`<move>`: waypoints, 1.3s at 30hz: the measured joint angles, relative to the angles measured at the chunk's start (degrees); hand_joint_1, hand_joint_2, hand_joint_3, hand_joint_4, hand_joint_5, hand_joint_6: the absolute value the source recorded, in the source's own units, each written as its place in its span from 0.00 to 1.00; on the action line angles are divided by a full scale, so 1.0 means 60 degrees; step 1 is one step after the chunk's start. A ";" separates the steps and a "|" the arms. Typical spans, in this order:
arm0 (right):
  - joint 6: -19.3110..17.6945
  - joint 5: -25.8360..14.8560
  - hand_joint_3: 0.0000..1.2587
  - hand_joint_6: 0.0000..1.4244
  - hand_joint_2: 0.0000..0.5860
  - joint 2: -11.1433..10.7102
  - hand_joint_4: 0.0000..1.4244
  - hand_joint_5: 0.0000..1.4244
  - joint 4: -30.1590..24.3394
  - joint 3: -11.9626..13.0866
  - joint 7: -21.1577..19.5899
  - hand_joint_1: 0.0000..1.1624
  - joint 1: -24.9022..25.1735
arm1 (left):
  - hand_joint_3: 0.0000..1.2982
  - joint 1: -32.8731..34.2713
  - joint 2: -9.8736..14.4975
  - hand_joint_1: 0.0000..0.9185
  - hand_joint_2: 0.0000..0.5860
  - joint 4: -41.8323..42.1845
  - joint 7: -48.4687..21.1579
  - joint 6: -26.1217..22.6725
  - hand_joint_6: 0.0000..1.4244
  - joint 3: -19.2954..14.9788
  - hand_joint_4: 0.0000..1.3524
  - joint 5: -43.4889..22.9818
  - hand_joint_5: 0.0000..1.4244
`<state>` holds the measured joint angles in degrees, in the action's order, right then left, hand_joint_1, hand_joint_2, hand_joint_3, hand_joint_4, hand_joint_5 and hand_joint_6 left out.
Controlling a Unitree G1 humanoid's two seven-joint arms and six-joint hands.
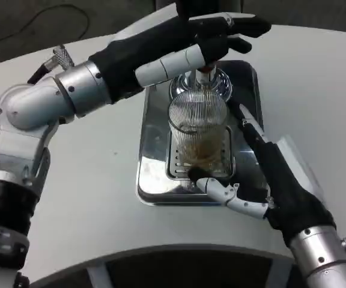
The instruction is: Grasp the cup under the faucet to collect the drink, then remove the cup.
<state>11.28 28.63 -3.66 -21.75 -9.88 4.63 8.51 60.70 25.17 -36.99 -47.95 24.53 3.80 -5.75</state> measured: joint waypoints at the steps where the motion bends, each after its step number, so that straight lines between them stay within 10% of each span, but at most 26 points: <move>1: -0.0035 -0.0026 0.05 0.02 0.40 -0.0009 0.03 0.04 0.0115 0.0000 -0.0057 0.63 0.0090 | 0.15 0.0019 -0.0001 0.00 0.07 -0.0045 0.0000 0.0021 0.05 0.0002 0.08 0.0000 0.12; 39: -0.0327 -0.0481 0.08 0.02 0.41 0.0108 0.04 0.05 0.2058 -0.0095 -0.1175 0.62 0.1451 | 0.17 0.0792 -0.0053 0.00 0.08 -0.1646 0.0246 0.1568 0.05 0.0343 0.08 0.0656 0.10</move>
<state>9.32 25.75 -3.01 -9.40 -10.45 -2.42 17.21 65.46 24.85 -46.86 -46.47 33.93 5.86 -1.81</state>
